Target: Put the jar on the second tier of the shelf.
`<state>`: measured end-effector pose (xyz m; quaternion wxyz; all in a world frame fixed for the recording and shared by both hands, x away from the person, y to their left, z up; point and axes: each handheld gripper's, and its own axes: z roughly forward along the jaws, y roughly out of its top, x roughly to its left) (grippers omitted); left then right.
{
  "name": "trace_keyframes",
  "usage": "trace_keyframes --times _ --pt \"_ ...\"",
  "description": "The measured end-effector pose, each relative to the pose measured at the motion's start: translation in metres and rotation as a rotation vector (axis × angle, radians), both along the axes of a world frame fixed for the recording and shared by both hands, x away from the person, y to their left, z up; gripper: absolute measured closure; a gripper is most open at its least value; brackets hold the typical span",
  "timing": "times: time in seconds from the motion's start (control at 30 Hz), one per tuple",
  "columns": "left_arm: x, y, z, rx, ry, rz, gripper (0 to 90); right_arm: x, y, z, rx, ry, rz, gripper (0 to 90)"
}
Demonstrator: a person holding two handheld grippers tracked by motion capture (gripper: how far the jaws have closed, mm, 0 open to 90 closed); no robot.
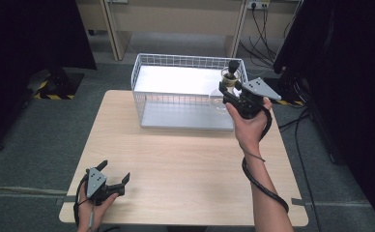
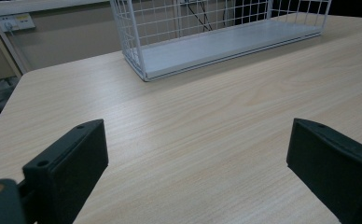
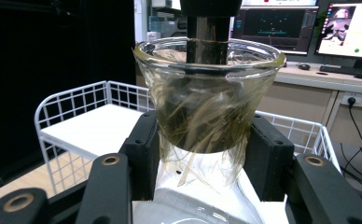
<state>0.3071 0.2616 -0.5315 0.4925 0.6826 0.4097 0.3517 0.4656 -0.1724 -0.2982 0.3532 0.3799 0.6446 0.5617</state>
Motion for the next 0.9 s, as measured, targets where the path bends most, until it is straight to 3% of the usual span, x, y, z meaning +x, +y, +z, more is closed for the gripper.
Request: trace_keyframes --times 0.23,0.5,0.9 --pt "0.0 0.0 0.0 0.001 0.0 -0.001 5.0 0.015 0.006 0.01 -0.023 -0.002 -0.03 51.3" --pt "0.0 0.0 0.0 -0.001 0.001 0.0 5.0 0.035 0.013 0.021 -0.013 -0.001 -0.044 51.2" --pt "0.0 0.0 0.0 -0.004 0.001 -0.003 5.0 0.065 0.022 0.027 -0.001 0.03 -0.075 51.2"
